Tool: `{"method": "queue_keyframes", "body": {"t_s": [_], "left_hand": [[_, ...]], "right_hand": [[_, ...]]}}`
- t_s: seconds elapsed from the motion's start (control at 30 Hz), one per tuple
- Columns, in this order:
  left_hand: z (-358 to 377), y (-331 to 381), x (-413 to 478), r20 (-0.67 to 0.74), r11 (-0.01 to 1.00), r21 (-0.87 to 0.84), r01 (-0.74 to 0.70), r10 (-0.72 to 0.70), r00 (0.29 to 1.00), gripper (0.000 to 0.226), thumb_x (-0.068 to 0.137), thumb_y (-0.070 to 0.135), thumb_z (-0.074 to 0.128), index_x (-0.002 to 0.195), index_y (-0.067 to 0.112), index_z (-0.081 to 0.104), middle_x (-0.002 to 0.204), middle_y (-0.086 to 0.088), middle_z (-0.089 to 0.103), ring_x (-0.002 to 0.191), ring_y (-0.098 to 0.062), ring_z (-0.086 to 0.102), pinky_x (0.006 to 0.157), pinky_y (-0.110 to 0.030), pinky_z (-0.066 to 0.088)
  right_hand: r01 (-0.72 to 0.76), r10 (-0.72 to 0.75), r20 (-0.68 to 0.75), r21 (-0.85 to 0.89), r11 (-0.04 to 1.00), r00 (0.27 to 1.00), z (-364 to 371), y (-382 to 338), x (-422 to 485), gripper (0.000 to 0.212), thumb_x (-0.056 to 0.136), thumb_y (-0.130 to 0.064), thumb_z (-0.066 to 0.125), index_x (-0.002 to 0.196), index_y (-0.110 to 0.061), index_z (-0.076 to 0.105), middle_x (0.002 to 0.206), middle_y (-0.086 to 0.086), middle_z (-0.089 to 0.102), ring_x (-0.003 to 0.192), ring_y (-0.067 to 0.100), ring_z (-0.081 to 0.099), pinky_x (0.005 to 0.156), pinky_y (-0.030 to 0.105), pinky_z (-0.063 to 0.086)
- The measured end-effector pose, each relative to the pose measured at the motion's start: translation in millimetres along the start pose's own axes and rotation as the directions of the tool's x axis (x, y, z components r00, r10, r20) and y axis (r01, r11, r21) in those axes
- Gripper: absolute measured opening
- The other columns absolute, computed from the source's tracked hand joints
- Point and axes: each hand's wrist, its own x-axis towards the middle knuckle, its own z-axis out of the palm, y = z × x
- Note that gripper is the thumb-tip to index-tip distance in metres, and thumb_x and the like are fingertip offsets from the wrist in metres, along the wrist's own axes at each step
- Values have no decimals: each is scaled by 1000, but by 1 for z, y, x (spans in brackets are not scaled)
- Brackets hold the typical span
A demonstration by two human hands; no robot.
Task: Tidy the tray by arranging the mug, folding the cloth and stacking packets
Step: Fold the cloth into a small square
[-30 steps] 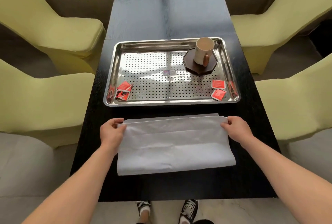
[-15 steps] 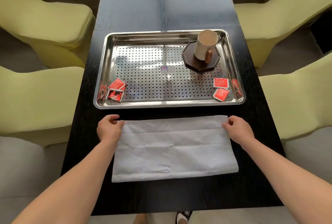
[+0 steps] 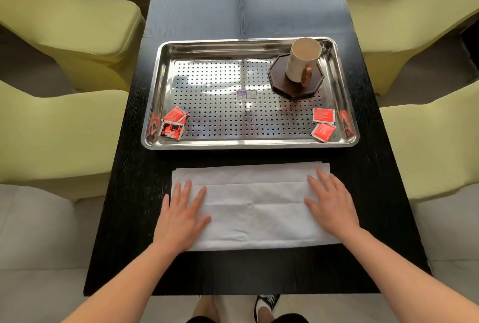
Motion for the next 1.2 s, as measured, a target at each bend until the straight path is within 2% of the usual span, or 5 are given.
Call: {"method": "queue_keyframes", "body": {"t_s": [0.4,0.6,0.87,1.07,1.2], "left_hand": [[15,22,-73,187,563,-510,650,-665,723,70,85,54,68,137,14,45,124,-16,53,109,-36,55,88,-48,51],[16,13,-72,331,269,-724,636,-673,661,33,87,39,73,98,8,67,94,-13,68,86,-33,65,84,-51,57],[2,1,-80,412,-151,-885,440,-693,591,9,93,13,69,89,8,62,87,-16,70,70,-28,73,63,-39,61],[-16,6,-87,261,-40,-936,349,-747,611,10,91,11,68,83,18,69,81,-7,73,65,-21,75,56,-34,59],[-31,24,-94,8,294,-885,361,-767,642,13,90,22,62,81,27,70,69,5,70,66,-19,68,66,-45,60]], "right_hand": [[348,-348,-104,-16,937,932,22,-17,-109,48,95,-29,60,142,-23,52,156,-3,43,145,25,35,118,46,32],[248,-224,150,-159,956,963,31,5,-130,75,93,-58,-4,159,-27,13,167,-8,-2,155,23,-4,121,43,-8],[146,-133,92,-159,976,987,24,4,-133,91,90,-60,-22,157,-21,26,166,-1,13,154,25,9,123,47,9],[93,-83,69,-154,984,994,24,4,-140,92,93,-58,-20,152,-18,39,163,0,28,152,29,21,121,51,20],[75,-73,33,-58,996,997,20,-12,-137,54,103,-46,36,150,-21,40,164,-3,27,153,24,17,125,46,8]]}}
